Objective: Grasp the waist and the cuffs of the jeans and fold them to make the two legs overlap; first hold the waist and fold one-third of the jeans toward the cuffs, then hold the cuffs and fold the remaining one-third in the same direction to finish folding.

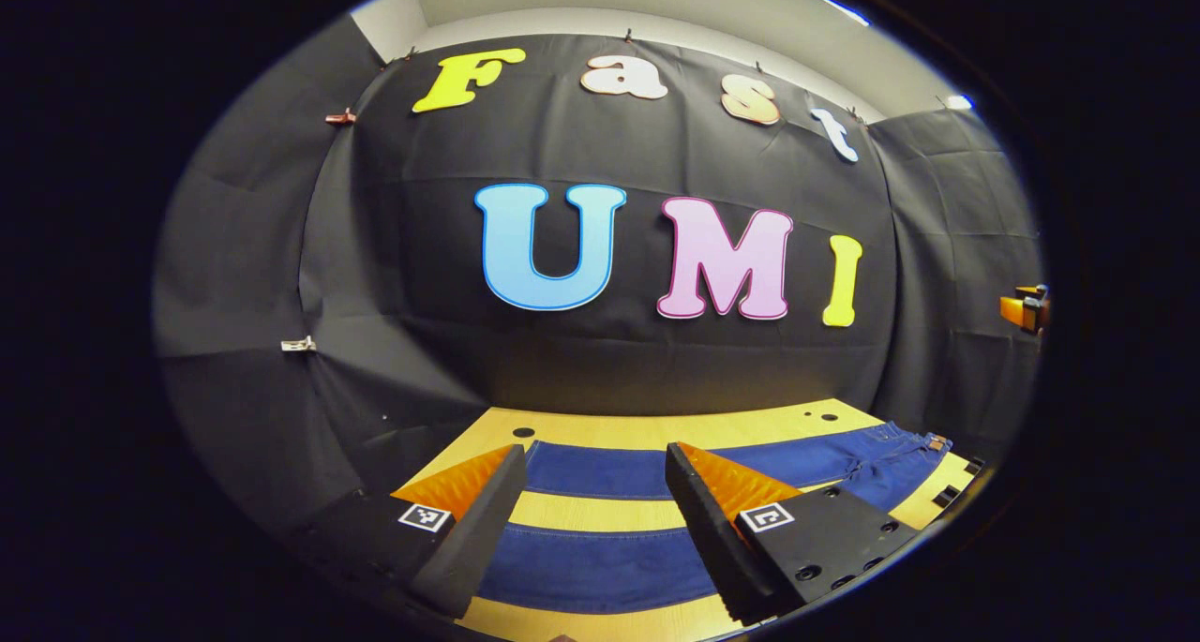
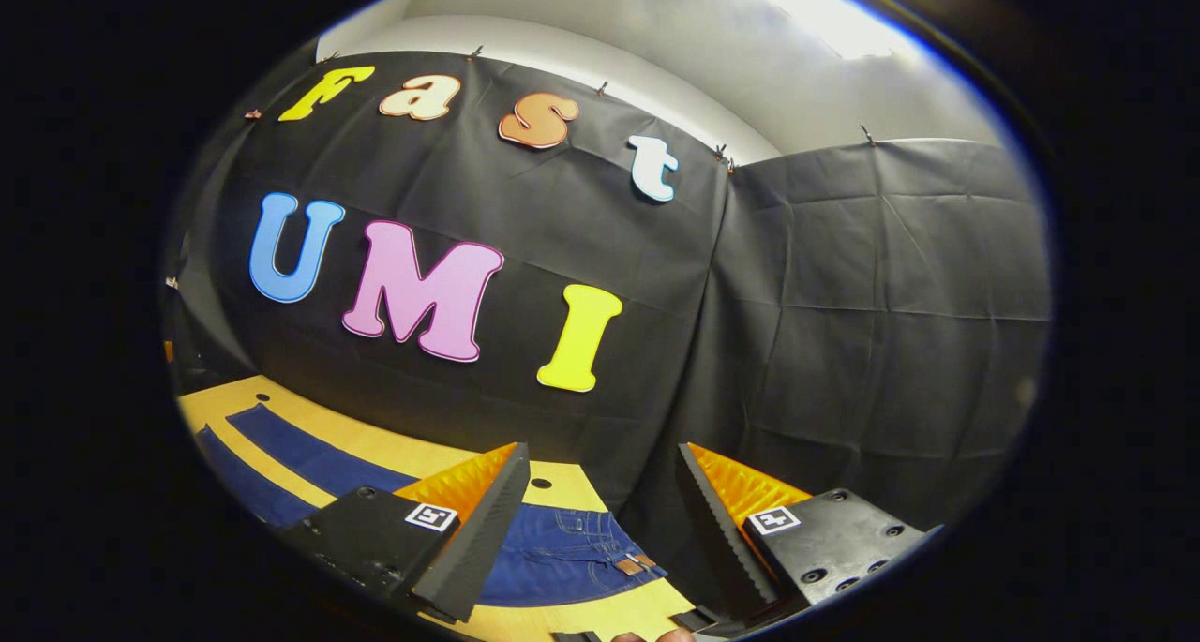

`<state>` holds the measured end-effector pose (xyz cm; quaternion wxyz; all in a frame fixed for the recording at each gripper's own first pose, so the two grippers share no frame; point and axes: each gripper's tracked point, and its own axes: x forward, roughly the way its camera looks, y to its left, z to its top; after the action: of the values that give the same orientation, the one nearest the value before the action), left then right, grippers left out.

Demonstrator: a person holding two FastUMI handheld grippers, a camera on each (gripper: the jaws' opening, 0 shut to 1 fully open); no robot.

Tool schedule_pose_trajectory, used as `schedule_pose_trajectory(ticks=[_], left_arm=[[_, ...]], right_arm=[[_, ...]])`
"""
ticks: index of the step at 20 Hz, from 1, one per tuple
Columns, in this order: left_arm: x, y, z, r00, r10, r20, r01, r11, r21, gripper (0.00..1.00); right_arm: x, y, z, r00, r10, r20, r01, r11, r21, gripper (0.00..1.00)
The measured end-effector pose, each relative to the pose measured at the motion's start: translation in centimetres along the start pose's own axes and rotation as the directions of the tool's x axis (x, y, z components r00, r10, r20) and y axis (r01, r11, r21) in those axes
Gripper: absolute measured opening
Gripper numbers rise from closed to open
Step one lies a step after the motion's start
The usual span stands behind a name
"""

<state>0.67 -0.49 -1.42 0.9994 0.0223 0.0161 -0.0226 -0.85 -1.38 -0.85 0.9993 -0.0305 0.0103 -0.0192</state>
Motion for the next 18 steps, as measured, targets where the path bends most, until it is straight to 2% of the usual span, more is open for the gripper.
schedule_pose_trajectory(ticks=[9, 12, 15, 18], left_arm=[[-0.5, 0.0, -0.7, 0.999, -0.029, -0.017, 0.030, 0.999, 0.030, 0.96], [0.0, -0.1, -1.8, 0.997, -0.072, -0.039, 0.074, 0.995, 0.070, 0.96], [0.4, 0.3, -4.7, 0.989, -0.119, -0.090, 0.131, 0.980, 0.150, 0.96], [0.5, 0.3, -7.7, 0.969, -0.177, -0.173, 0.217, 0.943, 0.252, 0.96]], right_arm=[[0.4, 0.3, -0.8, 1.000, 0.003, -0.022, -0.004, 1.000, -0.012, 0.96], [0.7, 1.4, -2.7, 0.996, 0.051, -0.079, -0.054, 0.998, -0.030, 0.96], [1.1, 1.6, -5.6, 0.986, 0.067, -0.153, -0.083, 0.991, -0.102, 0.96], [1.7, 2.0, -8.5, 0.974, 0.104, -0.202, -0.154, 0.956, -0.251, 0.96]])
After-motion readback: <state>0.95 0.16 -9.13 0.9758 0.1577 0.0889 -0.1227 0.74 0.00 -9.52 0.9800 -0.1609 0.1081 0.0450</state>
